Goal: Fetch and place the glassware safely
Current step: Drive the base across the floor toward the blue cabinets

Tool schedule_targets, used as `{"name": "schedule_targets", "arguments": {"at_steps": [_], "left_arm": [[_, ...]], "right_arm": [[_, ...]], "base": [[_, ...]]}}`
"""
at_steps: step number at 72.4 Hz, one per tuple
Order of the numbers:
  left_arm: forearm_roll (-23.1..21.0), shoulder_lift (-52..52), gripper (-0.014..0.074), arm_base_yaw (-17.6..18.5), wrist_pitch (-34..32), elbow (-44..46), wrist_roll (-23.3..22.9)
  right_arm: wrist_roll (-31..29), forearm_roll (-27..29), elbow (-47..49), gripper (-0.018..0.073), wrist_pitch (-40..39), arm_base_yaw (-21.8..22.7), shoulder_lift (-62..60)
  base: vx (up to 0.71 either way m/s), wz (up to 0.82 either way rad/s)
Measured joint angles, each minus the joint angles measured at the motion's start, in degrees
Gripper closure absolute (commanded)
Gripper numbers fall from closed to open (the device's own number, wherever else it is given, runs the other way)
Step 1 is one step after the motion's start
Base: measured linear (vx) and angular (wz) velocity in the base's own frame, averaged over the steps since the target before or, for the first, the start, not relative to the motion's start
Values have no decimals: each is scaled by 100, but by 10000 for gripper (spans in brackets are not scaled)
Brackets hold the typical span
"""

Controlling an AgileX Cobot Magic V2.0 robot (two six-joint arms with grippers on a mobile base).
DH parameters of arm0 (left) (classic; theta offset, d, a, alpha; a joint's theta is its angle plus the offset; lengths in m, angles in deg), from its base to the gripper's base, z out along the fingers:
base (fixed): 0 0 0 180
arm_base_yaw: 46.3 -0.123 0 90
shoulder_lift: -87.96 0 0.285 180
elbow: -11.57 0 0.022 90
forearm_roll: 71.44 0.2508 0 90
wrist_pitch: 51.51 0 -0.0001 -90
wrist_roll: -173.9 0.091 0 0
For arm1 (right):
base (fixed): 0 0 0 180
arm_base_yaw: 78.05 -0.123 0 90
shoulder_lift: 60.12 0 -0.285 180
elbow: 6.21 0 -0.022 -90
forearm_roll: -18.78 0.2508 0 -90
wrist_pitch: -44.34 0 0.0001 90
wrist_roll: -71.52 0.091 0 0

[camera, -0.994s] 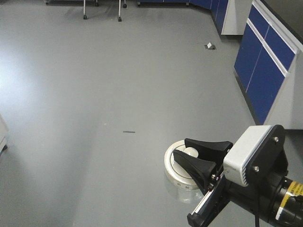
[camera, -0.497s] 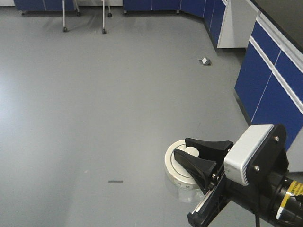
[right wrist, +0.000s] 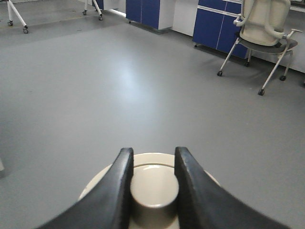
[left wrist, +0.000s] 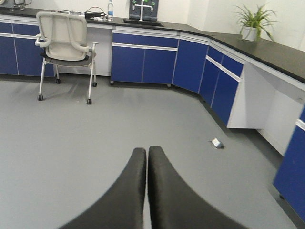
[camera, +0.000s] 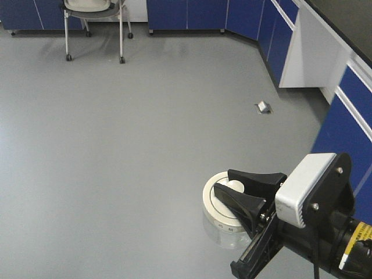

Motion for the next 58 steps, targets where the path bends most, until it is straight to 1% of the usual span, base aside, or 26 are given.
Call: {"name": "schedule_targets", "arguments": {"at_steps": [23, 58], "left_arm": [[0, 0, 603, 0, 0, 0, 0], [0, 0, 603, 0, 0, 0, 0]], "right_arm": [[0, 0, 0, 560, 40, 0, 0], [0, 0, 0, 560, 40, 0, 0]], "base": [[74, 8], [72, -2]]}}
